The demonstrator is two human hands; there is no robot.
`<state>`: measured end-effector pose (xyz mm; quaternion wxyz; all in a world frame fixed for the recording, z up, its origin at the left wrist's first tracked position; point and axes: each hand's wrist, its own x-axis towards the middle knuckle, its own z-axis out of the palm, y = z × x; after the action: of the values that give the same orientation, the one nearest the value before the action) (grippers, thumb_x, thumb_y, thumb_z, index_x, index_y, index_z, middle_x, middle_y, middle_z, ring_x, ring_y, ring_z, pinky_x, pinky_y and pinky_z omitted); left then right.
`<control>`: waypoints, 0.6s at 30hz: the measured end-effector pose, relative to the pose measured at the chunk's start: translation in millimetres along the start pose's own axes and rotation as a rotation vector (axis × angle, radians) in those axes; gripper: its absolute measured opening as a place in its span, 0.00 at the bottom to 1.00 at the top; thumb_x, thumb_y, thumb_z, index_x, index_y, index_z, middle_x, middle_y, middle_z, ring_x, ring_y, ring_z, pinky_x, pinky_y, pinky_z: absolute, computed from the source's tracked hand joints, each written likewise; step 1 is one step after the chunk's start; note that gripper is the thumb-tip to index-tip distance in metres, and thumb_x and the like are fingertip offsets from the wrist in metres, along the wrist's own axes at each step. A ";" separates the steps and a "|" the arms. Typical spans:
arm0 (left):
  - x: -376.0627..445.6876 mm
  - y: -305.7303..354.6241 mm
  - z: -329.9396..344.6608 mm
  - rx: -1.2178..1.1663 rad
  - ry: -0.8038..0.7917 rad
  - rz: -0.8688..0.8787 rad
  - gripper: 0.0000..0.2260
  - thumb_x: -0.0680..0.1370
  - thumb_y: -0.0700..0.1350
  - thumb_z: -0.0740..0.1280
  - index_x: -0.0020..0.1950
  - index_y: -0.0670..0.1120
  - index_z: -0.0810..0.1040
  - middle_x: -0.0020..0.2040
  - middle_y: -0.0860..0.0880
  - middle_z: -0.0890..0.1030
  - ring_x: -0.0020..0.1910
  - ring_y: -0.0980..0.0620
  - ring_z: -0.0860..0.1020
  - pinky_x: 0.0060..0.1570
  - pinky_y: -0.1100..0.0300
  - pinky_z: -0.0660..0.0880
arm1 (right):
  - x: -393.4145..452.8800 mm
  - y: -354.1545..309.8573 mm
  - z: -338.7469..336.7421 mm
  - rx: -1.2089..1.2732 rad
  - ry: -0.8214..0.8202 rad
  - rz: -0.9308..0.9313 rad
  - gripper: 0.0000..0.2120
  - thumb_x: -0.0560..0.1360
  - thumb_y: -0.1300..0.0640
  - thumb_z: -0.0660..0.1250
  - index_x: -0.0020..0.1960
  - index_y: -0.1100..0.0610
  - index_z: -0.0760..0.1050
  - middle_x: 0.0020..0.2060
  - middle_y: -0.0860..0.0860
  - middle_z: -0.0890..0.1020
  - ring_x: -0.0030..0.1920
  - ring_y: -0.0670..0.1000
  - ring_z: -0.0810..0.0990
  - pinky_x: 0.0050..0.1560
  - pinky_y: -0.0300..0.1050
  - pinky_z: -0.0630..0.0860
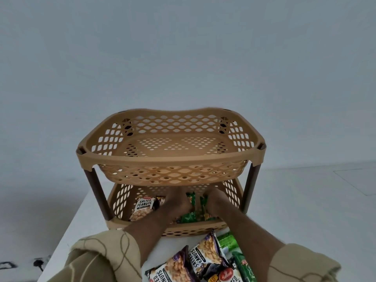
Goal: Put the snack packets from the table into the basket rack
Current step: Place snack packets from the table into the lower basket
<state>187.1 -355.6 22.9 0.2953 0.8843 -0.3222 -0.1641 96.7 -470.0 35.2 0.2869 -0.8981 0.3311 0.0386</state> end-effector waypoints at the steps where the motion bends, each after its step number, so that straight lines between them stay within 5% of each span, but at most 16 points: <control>1: 0.6 -0.9 3.1 0.017 0.003 0.016 0.20 0.69 0.39 0.78 0.59 0.46 0.82 0.56 0.47 0.83 0.53 0.49 0.81 0.52 0.52 0.81 | 1.9 0.0 0.5 -0.045 -0.006 -0.005 0.18 0.76 0.70 0.64 0.64 0.59 0.76 0.58 0.56 0.80 0.56 0.54 0.80 0.58 0.47 0.79; 8: 3.9 -8.0 16.0 0.019 0.042 -0.023 0.12 0.71 0.41 0.77 0.54 0.46 0.84 0.54 0.47 0.84 0.50 0.49 0.81 0.50 0.55 0.80 | 7.7 2.8 1.2 0.058 -0.026 0.034 0.14 0.76 0.68 0.64 0.60 0.60 0.77 0.54 0.56 0.81 0.52 0.53 0.81 0.52 0.44 0.79; 14: -2.9 -9.9 10.5 0.013 0.035 0.021 0.16 0.71 0.46 0.77 0.58 0.48 0.82 0.57 0.50 0.82 0.54 0.50 0.80 0.53 0.54 0.79 | 1.9 0.4 -3.4 0.040 -0.034 0.032 0.13 0.77 0.66 0.62 0.61 0.61 0.76 0.55 0.57 0.81 0.55 0.56 0.80 0.57 0.49 0.79; 18: -13.7 -13.2 -7.7 -0.028 0.088 0.067 0.14 0.74 0.50 0.73 0.59 0.49 0.82 0.54 0.52 0.84 0.49 0.53 0.81 0.48 0.58 0.79 | -8.7 -1.5 -6.4 0.085 0.065 -0.016 0.10 0.77 0.65 0.61 0.54 0.59 0.78 0.46 0.52 0.81 0.47 0.52 0.81 0.46 0.45 0.80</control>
<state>187.0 -335.0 21.9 0.3269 0.8752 -0.3360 -0.1198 90.1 -467.6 43.5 0.3141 -0.8886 0.3342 -0.0071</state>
